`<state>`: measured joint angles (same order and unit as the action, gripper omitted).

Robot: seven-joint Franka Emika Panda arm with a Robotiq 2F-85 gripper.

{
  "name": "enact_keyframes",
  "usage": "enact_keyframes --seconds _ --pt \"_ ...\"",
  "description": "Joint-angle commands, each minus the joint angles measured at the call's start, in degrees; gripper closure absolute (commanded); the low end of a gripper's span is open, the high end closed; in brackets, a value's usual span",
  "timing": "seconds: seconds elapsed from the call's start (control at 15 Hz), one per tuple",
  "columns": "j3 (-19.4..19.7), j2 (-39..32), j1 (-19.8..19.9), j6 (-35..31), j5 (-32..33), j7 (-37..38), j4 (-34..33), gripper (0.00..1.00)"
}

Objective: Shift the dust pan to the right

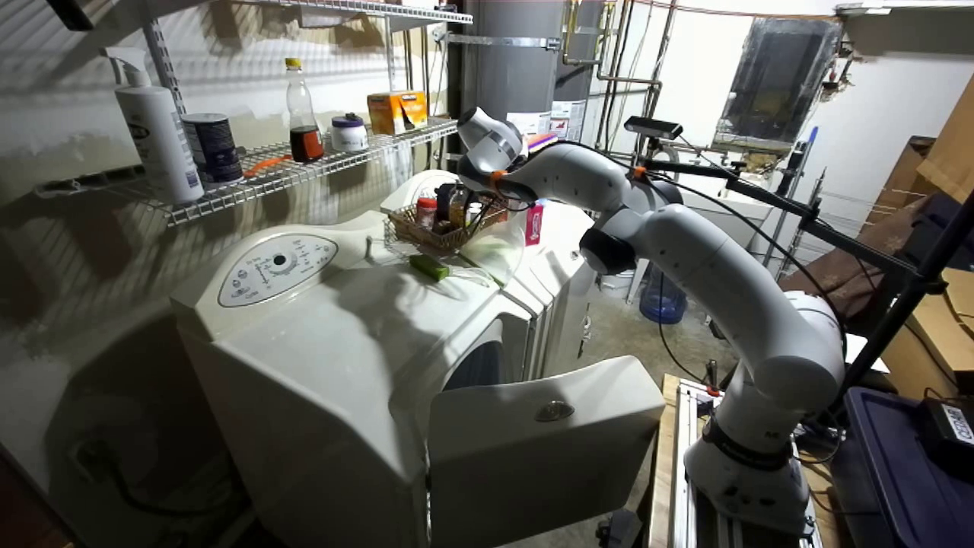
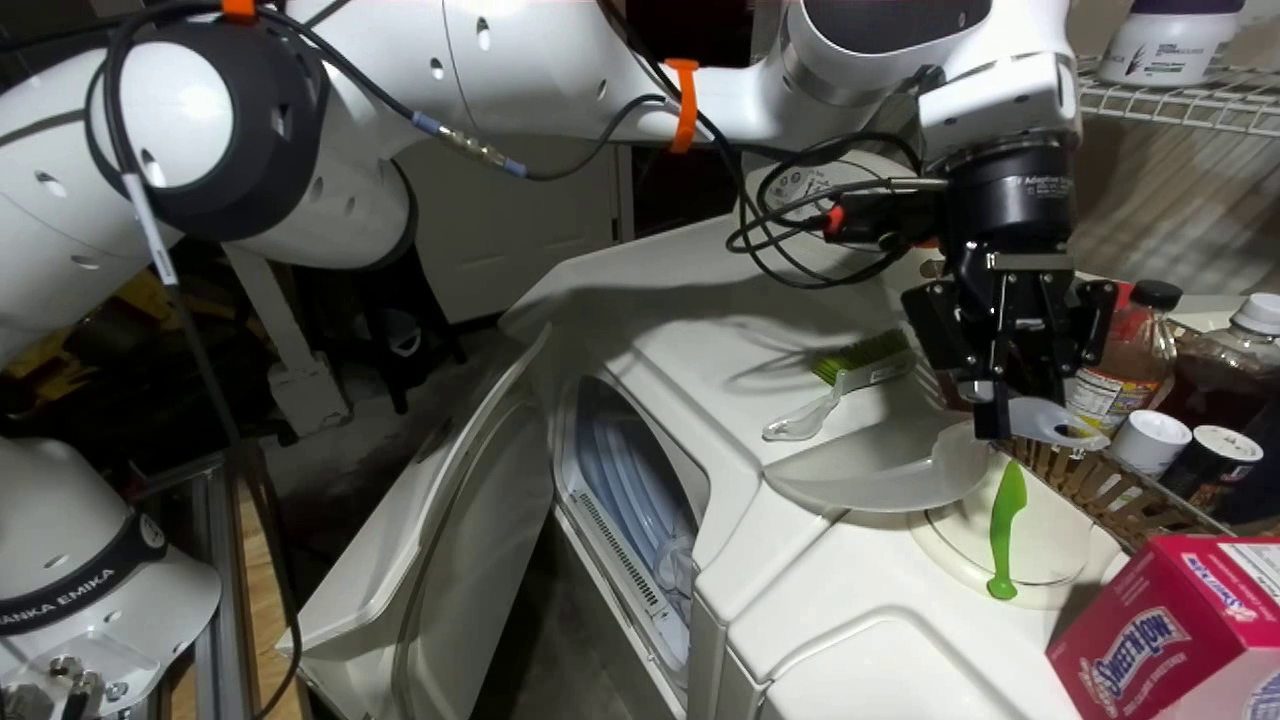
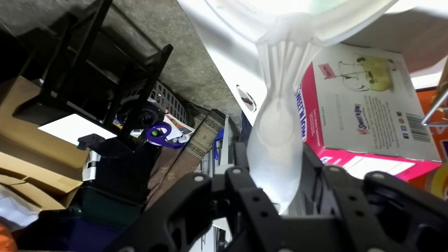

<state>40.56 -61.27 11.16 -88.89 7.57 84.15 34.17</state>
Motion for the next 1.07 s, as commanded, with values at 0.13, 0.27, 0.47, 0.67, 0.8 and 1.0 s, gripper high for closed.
enact_keyframes --seconds 0.13,0.27,0.47,0.67,0.8,1.0 --pt "-1.5 -2.7 1.3 -0.4 -0.7 -4.6 -3.7 0.87" --pt "-2.2 -3.0 1.3 0.0 -0.9 -5.6 -4.2 0.87" --pt "-3.2 -3.0 1.2 0.9 -1.3 -6.5 -4.6 0.87" --pt "-10.7 -3.9 4.1 7.0 2.6 -4.7 -10.0 0.87" --pt "-13.8 -4.1 4.9 10.8 3.0 -3.5 -11.6 0.87" --pt "-17.1 -4.0 4.9 15.4 3.2 -1.7 -12.3 0.87"
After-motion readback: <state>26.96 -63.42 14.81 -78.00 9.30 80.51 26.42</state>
